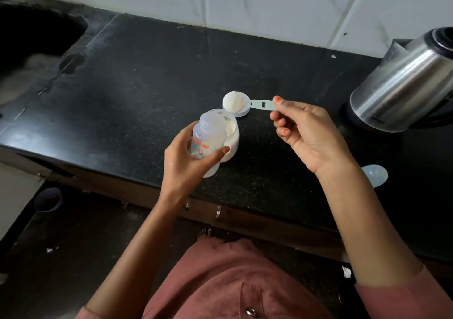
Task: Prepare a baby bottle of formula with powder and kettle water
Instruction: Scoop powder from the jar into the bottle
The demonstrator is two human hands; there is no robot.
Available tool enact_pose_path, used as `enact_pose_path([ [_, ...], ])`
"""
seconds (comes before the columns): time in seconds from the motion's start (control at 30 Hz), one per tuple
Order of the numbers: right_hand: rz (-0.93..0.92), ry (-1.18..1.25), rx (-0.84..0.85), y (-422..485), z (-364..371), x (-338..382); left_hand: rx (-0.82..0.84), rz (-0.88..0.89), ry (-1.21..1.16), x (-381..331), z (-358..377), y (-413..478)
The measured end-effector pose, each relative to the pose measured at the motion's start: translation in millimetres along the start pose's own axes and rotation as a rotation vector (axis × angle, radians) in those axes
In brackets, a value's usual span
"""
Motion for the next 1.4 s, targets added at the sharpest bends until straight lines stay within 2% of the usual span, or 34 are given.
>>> enact_pose_path([
  [0.4,-0.071,-0.136,-0.011,20.6,29.7,4.0,-0.025,0.017,0.08,-4.5,-14.8,30.8],
  [0.63,-0.2,-0.287,-0.063,28.2,31.4,11.5,0.012,0.015,0.073,-5.3,-9.5,40.2],
  [1.03,-0.511,-0.613,-0.096,24.9,45.5,32.3,0.027,0.021,0.08,-8.5,-15.0,48.8],
  [1.4,-0.997,-0.893,-0.182,3.1,62.1,51.2,0.057,0.025,0.055,-7.0,-16.4,55.2],
])
Point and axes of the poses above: each hand's wrist, its own y-axis towards the middle knuckle, its own z-axis out of the palm, x = y × z, the point moved 7 cm from there along y, towards the middle knuckle, and after that the axes turned 13 degrees about -y, right-handed, at the moved point
